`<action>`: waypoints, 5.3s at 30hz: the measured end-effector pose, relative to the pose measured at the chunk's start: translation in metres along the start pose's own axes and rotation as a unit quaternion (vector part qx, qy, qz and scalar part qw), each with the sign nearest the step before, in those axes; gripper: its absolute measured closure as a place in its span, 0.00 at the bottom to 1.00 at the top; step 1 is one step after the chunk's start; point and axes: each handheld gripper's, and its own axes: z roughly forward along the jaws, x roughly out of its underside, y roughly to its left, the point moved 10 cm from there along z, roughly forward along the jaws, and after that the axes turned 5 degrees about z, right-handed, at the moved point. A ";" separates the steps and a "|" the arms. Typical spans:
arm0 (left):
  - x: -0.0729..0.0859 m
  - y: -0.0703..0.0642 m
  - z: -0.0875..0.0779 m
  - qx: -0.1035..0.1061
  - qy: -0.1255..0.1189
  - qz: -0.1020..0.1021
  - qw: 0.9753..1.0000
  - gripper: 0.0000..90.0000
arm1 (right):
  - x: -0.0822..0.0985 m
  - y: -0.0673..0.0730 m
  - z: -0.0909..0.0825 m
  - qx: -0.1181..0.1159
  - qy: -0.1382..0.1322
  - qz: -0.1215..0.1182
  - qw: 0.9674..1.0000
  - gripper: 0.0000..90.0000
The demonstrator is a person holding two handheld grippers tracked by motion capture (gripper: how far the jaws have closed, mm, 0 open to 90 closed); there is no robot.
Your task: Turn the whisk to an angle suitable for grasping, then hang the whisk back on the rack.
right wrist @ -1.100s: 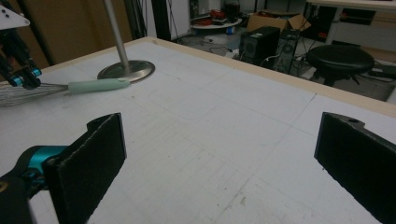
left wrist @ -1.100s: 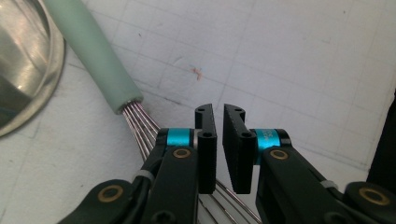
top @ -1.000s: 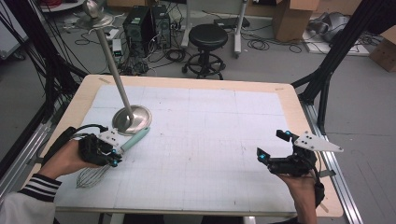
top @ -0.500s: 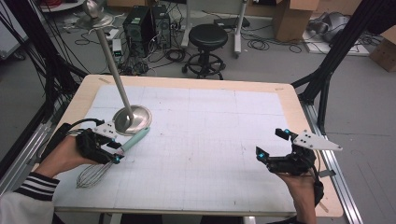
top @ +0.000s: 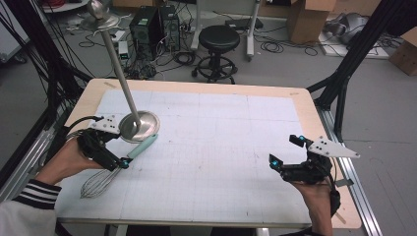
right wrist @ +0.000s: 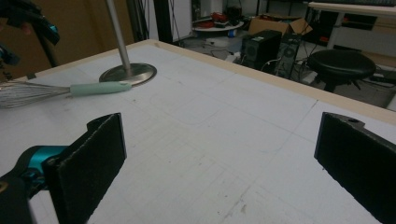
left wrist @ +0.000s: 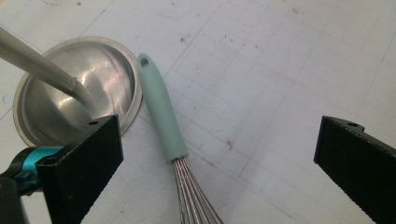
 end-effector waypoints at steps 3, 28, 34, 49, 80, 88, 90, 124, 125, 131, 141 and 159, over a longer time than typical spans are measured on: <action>-0.002 0.002 -0.002 -0.007 -0.007 -0.002 1.000 0.02 | 0.000 0.000 0.000 0.001 0.000 0.002 1.000 0.01; -0.007 0.019 0.012 -0.035 -0.012 -0.032 0.999 0.02 | 0.001 0.000 0.001 0.000 0.002 0.001 1.000 0.01; -0.003 0.023 0.023 -0.036 -0.007 -0.042 0.998 0.02 | 0.002 -0.001 0.001 0.000 0.002 0.004 1.000 0.01; 0.010 0.037 0.051 -0.050 0.029 -0.066 0.996 0.02 | 0.001 -0.001 -0.001 0.001 0.001 0.002 1.000 0.01; 0.033 0.033 0.091 -0.013 0.119 -0.091 0.989 0.17 | 0.002 -0.003 -0.003 0.001 0.000 0.004 1.000 0.01; 0.037 0.036 0.092 -0.018 0.137 -0.100 0.985 0.35 | 0.001 -0.004 -0.004 0.002 -0.002 0.005 1.000 0.01; 0.039 0.035 0.092 -0.020 0.142 -0.103 0.984 0.37 | 0.002 -0.004 -0.004 0.003 -0.001 0.007 1.000 0.01; 0.044 0.023 0.089 -0.019 0.185 -0.069 0.980 0.77 | -0.001 -0.003 -0.004 0.002 -0.004 0.003 1.000 0.01; 0.044 0.022 0.088 -0.018 0.184 -0.067 0.981 0.77 | -0.001 -0.003 -0.004 0.002 -0.004 0.004 1.000 0.01; 0.036 0.019 0.080 -0.016 0.157 -0.042 0.987 0.77 | -0.001 -0.003 -0.003 0.001 -0.004 0.003 1.000 0.01; 0.014 0.005 0.060 0.016 0.095 -0.002 0.995 0.77 | -0.001 -0.001 -0.001 -0.002 -0.003 0.003 1.000 0.01; -0.015 0.001 0.022 0.030 0.007 0.018 0.999 0.77 | -0.002 0.000 -0.001 -0.002 -0.003 0.001 1.000 0.01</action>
